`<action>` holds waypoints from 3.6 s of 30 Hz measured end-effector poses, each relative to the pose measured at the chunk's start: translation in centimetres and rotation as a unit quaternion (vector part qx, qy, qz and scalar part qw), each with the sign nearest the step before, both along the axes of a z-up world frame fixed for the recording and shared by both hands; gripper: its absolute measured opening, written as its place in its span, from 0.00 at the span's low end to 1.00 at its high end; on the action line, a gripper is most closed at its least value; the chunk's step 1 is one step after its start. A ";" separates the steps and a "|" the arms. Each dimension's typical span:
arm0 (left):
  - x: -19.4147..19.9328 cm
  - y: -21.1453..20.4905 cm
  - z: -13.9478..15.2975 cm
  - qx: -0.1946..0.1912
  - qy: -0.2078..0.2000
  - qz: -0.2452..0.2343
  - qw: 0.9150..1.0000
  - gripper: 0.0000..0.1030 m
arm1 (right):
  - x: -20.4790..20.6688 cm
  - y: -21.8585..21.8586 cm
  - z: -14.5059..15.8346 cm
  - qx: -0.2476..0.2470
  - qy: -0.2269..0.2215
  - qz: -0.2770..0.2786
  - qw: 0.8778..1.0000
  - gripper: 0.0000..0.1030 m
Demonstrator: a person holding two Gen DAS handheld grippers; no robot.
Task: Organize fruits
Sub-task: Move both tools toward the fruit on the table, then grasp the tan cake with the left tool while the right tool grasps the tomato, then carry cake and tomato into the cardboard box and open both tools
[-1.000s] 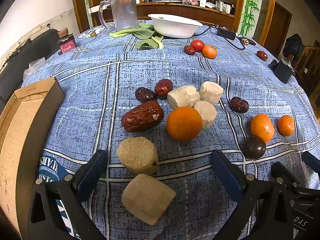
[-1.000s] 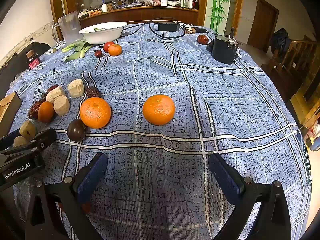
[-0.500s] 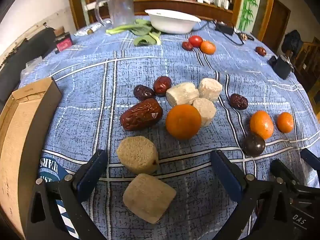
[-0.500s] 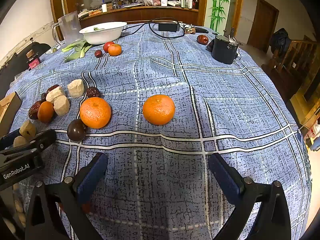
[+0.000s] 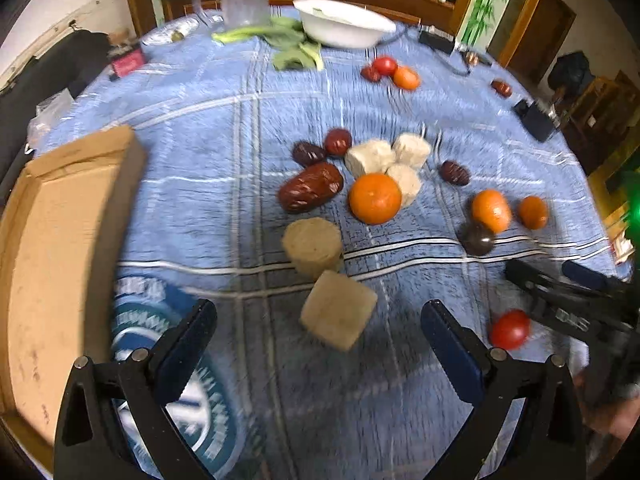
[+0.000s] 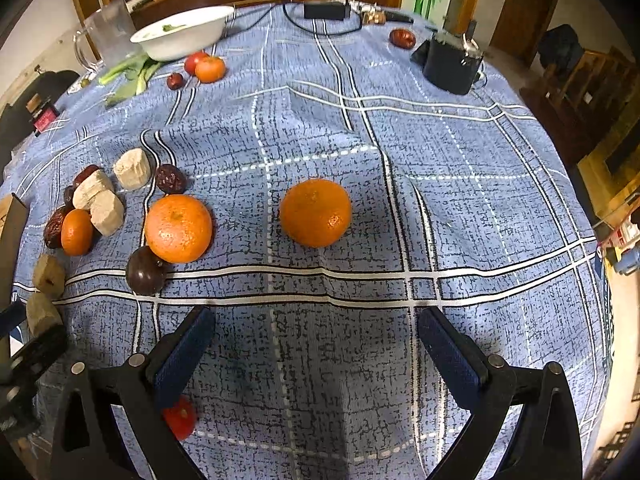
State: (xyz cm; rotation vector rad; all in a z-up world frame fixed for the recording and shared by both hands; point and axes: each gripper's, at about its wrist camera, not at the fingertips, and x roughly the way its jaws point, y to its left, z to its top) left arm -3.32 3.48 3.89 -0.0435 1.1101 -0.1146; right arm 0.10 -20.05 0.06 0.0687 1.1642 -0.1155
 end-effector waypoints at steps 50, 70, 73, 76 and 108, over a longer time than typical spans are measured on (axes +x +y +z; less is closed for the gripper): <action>-6.6 2.7 10.0 0.042 -0.127 0.038 0.990 0.91 | -8.6 7.4 7.4 -0.019 -0.138 0.041 0.989 0.98; -2.8 3.5 4.8 0.012 -0.057 0.051 0.997 0.91 | -7.5 4.1 4.4 -0.010 -0.106 0.021 0.994 0.98; -2.1 4.7 3.9 -0.002 -0.042 0.068 0.997 0.91 | -7.5 2.9 4.1 -0.005 -0.104 0.011 0.995 0.98; -1.4 5.5 2.9 -0.016 -0.027 0.078 0.996 0.91 | -7.4 1.7 3.7 0.001 -0.098 -0.002 0.995 0.94; 0.3 0.4 -1.2 -0.039 0.016 -0.040 0.998 0.33 | -6.0 5.9 1.3 0.066 -0.063 0.114 0.989 0.40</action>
